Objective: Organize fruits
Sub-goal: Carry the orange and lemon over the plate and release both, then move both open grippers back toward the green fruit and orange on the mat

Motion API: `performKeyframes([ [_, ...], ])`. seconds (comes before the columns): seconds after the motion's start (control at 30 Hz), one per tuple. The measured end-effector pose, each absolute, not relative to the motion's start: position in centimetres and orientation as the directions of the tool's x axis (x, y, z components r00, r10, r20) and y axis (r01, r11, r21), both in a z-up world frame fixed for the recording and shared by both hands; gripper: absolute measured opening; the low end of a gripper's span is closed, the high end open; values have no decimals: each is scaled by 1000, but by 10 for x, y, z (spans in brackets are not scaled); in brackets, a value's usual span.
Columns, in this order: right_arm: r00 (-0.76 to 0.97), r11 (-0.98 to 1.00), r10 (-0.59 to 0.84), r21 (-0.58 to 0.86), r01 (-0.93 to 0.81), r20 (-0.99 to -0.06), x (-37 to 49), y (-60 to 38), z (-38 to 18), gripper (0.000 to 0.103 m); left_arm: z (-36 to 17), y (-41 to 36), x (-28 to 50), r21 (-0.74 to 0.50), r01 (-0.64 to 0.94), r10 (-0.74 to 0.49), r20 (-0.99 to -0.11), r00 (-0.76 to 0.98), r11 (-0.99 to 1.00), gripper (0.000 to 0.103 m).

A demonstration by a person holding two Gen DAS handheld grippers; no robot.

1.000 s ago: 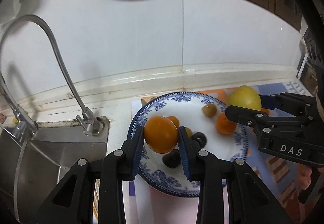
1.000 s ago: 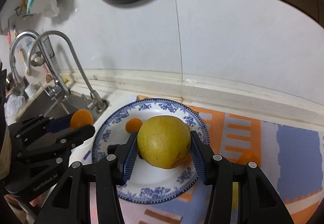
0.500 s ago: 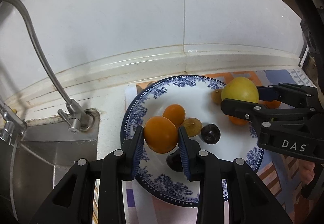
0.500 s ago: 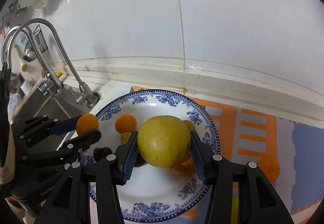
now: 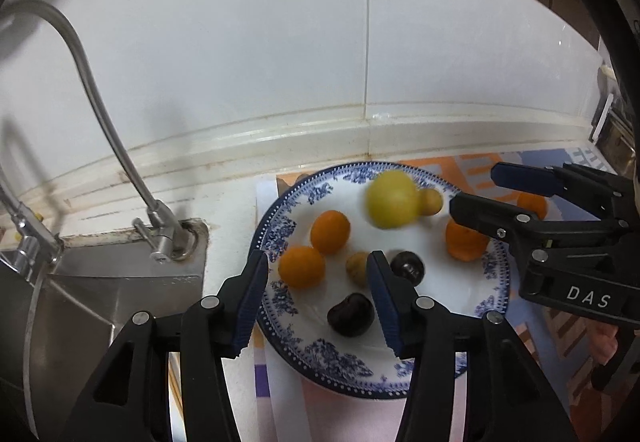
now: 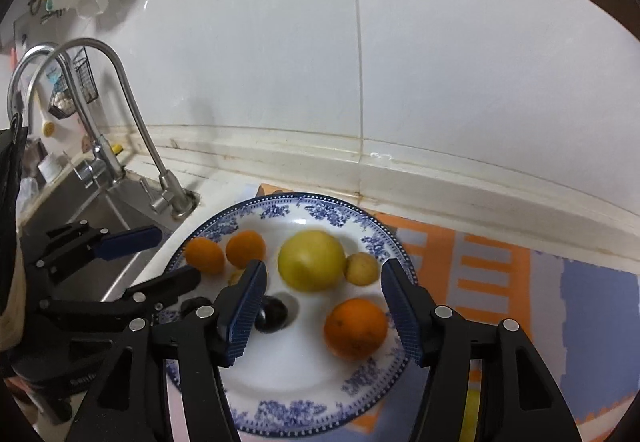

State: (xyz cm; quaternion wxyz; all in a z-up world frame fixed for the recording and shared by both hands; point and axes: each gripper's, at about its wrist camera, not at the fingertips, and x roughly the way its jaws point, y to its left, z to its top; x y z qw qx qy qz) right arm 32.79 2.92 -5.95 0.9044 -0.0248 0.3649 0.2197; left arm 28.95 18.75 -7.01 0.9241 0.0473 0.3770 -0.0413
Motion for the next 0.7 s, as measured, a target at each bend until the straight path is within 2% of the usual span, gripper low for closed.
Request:
performKeyframes([
  [0.4,722,915,373,99,-392,-583,276,-14,-15,61,-13,155,235,68,89,-33,-580,814,994,65],
  [0.57,753,921,362,84,-381,-549,256,-36,2,64,6,135,211,78,72,-21,-523,852,994,70],
  [0.7,764,920,364,79,-384,-533,245,-52,11,65,15,117,197,96,59,-6,-474,881,994,78],
])
